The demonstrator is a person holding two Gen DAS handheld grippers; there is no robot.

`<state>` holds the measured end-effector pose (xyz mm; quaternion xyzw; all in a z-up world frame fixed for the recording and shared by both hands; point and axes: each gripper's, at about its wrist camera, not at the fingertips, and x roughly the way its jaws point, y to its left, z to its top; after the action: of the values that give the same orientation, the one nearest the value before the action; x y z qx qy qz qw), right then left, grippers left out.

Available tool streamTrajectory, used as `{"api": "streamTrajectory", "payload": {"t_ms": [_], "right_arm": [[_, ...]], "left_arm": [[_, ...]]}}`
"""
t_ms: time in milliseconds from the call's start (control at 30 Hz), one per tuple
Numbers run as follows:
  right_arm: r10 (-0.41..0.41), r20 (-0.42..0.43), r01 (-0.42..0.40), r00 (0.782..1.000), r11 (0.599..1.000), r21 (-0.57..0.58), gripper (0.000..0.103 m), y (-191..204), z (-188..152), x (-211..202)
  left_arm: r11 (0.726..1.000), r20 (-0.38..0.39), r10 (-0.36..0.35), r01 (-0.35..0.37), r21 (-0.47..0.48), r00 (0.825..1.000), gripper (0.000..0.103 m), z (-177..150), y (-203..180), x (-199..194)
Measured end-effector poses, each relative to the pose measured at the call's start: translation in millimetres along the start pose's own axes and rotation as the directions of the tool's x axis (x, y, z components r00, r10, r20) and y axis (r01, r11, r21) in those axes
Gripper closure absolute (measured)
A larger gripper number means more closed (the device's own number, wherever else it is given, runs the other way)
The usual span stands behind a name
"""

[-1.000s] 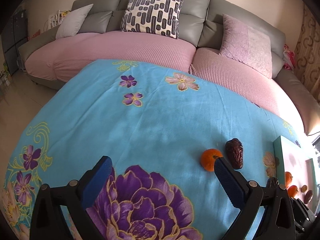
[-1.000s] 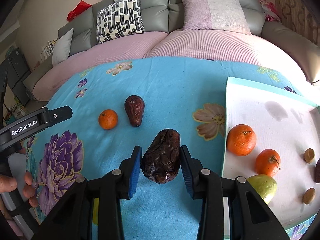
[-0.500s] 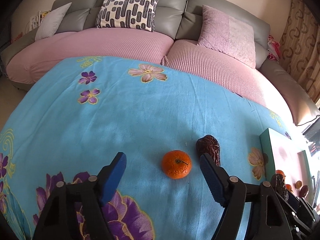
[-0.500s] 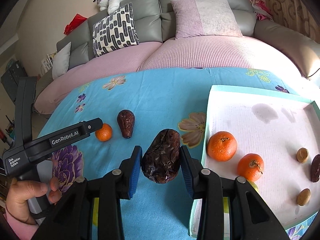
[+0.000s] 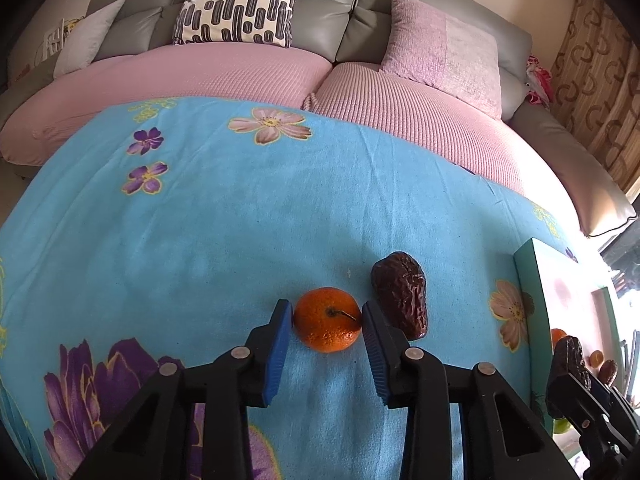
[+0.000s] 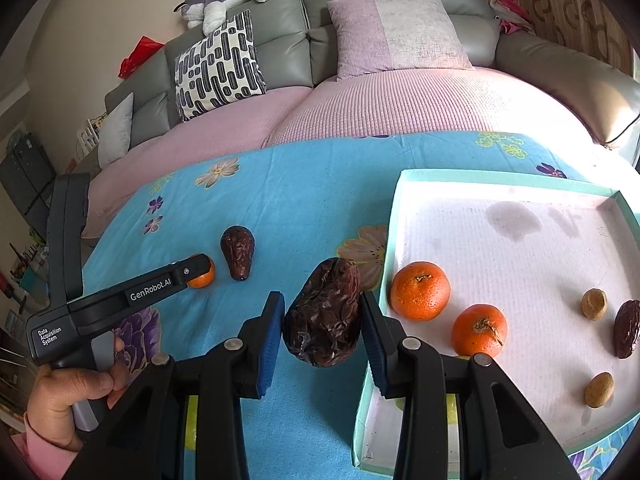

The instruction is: Organize fruits

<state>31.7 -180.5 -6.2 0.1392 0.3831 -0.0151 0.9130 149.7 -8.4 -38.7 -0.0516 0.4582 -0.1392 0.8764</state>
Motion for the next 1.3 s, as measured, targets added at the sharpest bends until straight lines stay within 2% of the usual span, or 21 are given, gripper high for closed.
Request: {"api": "streamTrajectory", "payload": {"t_ms": [200, 433, 800, 1067, 1300], "right_arm": [[-0.006, 0.004, 0.006, 1.000, 1.000, 0.016, 0.063, -3, 1, -1], [-0.011, 0.014, 0.011, 1.000, 0.999, 0.033, 0.063, -11, 1, -6], [-0.052, 0.027, 0.050, 0.998, 0.996, 0.076, 0.063, -37, 3, -16], [-0.079, 0.040, 0.075, 0.996, 0.992, 0.100, 0.063, -58, 4, -26], [-0.128, 0.040, 0.122, 0.991, 0.984, 0.127, 0.063, -80, 4, -35]], "left_arm": [[1.000, 0.008, 0.006, -0.006, -0.003, 1.000, 0.067, 0, 1, -4], [1.000, 0.065, 0.004, -0.003, -0.020, 0.998, 0.068, 1, 1, -29], [1.000, 0.118, -0.027, 0.025, 0.016, 0.993, 0.068, 1, -21, -58], [0.994, 0.127, -0.087, 0.078, 0.072, 0.988, 0.068, -4, -54, -68], [0.979, 0.111, -0.161, 0.145, 0.144, 0.981, 0.067, -11, -94, -73]]}}
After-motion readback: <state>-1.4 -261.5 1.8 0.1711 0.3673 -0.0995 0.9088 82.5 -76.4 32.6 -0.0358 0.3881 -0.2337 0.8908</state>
